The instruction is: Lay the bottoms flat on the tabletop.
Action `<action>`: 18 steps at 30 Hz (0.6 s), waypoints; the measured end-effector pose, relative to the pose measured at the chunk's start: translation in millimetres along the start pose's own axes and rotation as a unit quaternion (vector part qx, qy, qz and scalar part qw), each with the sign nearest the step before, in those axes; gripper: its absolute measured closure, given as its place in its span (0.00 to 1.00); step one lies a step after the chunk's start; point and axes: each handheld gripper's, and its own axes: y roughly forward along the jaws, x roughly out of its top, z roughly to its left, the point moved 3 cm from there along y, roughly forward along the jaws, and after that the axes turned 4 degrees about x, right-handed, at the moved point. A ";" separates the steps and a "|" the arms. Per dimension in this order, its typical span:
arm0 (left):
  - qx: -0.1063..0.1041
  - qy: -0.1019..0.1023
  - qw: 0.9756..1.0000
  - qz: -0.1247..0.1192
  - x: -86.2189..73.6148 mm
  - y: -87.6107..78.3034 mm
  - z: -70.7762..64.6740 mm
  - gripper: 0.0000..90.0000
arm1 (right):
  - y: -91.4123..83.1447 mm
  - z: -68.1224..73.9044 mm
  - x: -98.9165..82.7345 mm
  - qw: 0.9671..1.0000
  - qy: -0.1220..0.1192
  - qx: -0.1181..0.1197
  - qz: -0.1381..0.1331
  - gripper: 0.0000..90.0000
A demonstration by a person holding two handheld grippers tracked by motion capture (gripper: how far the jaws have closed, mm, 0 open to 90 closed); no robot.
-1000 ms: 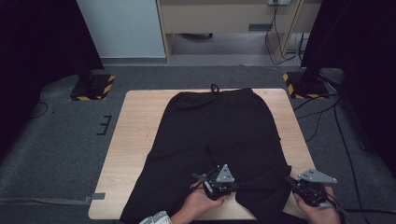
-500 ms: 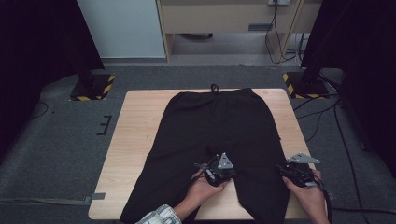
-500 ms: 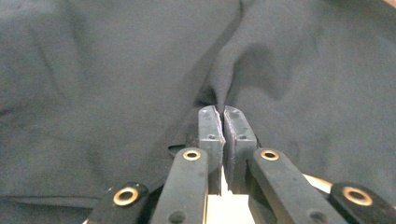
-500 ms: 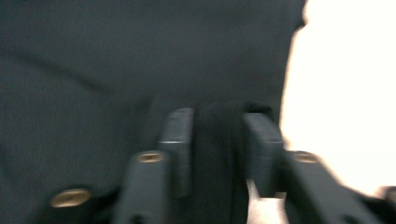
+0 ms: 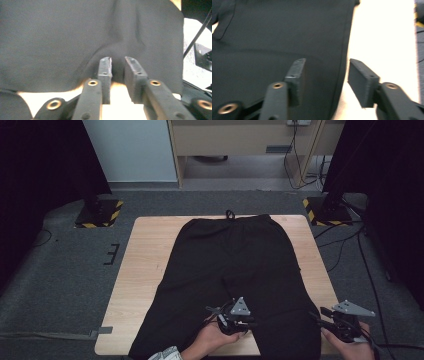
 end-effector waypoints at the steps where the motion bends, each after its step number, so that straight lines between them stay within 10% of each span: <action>1: 0.007 -0.001 1.000 -0.011 0.9 -4.9 1.6 0.75 | 1.9 -0.5 2.8 1.000 -0.004 -0.003 -0.002 0.49; 10: 0.106 -0.031 0.992 -0.058 7.8 -27.2 50.0 0.64 | 64.3 -10.6 14.8 0.999 -0.012 -0.011 0.047 0.54; 18: 0.147 -0.049 0.985 -0.072 8.1 -39.5 74.8 0.64 | 55.9 -1.0 11.1 0.998 -0.026 0.009 0.064 0.98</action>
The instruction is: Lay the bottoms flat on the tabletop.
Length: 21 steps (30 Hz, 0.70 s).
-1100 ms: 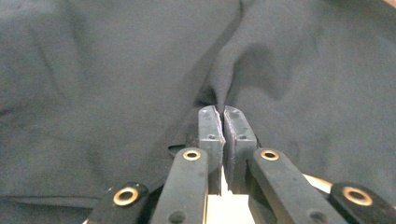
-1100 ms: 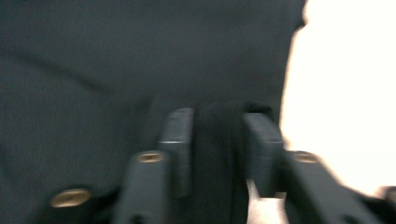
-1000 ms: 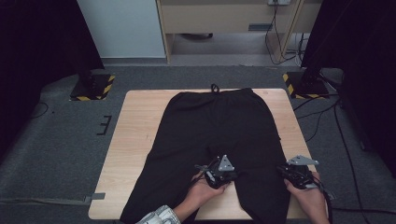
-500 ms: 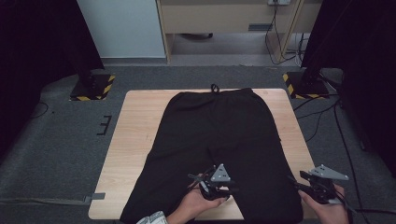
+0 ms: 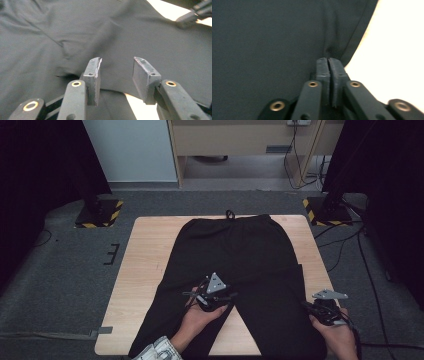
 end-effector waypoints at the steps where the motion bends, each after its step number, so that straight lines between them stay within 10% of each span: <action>1: 0.009 0.001 1.000 -0.001 0.1 0.6 3.8 0.64 | -1.5 1.2 -1.7 1.000 0.004 0.004 0.000 0.99; 14: 0.031 0.045 0.998 0.039 -11.2 30.7 4.2 0.61 | -25.7 21.6 -25.1 0.999 -0.005 0.032 0.019 0.74; 21: 0.022 0.023 0.998 0.049 -13.1 40.9 6.9 0.63 | 5.2 0.5 16.3 0.999 0.019 0.002 -0.041 0.59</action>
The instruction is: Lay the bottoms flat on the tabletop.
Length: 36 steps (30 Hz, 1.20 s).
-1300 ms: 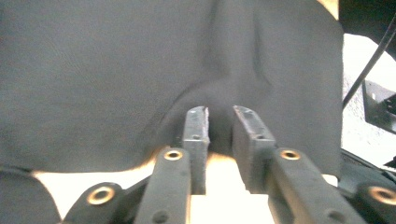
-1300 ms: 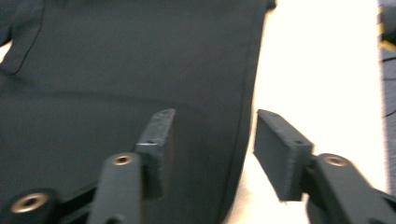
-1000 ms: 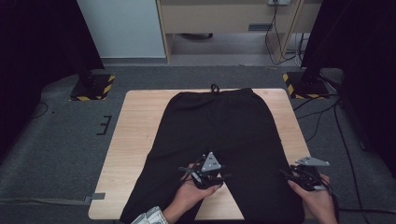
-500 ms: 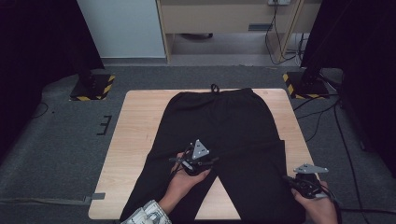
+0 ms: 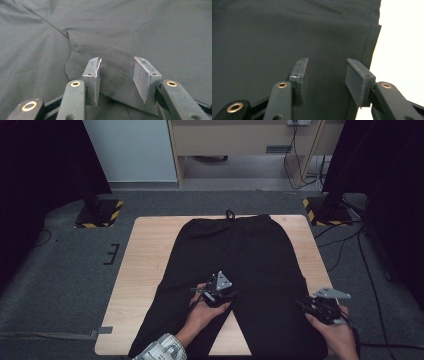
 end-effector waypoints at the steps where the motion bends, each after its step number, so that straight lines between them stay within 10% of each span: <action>1: 0.002 0.003 1.000 0.005 -0.8 0.2 0.2 0.62 | 6.4 -2.8 2.1 1.000 -0.001 -0.006 0.006 0.59; 18: 0.001 -0.002 1.000 0.026 -11.3 -2.1 -0.1 0.58 | -1.6 17.3 -23.7 1.000 -0.017 -0.010 -0.001 0.52; 36: 0.020 -0.003 1.000 0.009 -7.7 -33.5 6.9 0.21 | 2.2 43.9 -3.3 0.996 -0.078 0.021 -0.033 0.07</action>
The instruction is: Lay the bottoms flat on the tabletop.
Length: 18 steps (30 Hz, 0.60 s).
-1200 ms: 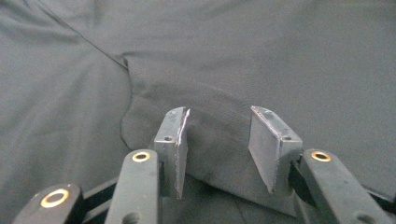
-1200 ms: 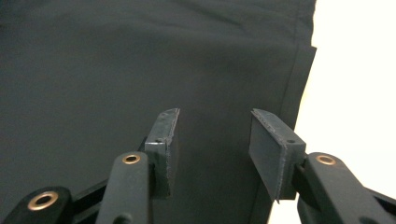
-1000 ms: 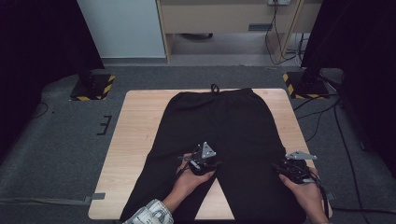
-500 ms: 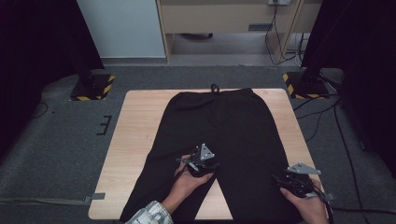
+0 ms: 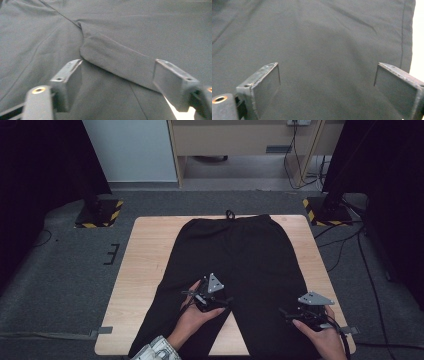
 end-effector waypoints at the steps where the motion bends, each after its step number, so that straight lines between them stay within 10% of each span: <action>1: 0.002 -0.003 1.000 0.000 -0.4 -2.0 1.9 0.20 | -0.6 -0.3 1.0 1.000 -0.005 0.001 -0.004 0.07; 18: 0.030 -0.055 0.998 0.003 -32.0 -50.4 56.9 0.12 | -7.9 -46.9 3.8 0.998 0.052 -0.021 -0.010 0.09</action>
